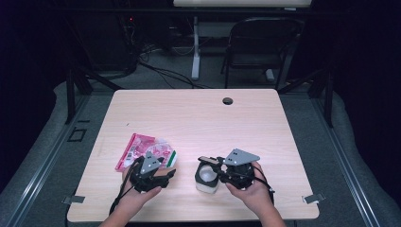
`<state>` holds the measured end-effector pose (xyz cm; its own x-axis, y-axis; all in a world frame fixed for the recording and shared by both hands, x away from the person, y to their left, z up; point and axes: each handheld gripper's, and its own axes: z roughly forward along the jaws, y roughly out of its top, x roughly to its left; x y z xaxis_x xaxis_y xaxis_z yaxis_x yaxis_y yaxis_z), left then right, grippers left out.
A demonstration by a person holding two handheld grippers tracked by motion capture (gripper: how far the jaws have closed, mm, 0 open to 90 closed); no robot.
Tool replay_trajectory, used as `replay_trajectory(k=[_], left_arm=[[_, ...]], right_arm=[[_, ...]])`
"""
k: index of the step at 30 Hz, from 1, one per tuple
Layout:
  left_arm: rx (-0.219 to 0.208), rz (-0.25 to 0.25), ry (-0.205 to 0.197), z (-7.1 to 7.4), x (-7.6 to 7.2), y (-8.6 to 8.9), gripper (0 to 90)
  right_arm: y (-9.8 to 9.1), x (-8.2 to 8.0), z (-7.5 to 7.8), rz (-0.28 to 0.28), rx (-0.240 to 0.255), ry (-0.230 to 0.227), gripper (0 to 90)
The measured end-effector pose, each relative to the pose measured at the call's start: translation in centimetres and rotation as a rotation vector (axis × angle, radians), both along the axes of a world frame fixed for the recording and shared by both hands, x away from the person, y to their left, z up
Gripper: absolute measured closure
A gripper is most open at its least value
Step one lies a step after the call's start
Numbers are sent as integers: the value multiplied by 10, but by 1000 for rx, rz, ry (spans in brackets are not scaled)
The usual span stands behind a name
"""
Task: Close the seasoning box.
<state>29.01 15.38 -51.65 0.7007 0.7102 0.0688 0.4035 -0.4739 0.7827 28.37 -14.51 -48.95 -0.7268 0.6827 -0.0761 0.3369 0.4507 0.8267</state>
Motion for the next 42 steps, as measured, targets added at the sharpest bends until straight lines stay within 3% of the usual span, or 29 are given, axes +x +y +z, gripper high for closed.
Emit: replay_trajectory(k=[11,31,34,42], left_arm=[[-1,-7,1,0,1,-2,387],[-2,-1,0,0,1,0,387],[-1,-2,-1,0,1,0,387],[-1,0,-2,1,1,0,387]], right_arm=[[4,-3,-4,43,-32,-5,540],[7,-5,-6,89,-55,-14,500],[9,-6,-5,122,-53,-7,491],[18,-11,-7,147,-102,-17,497]])
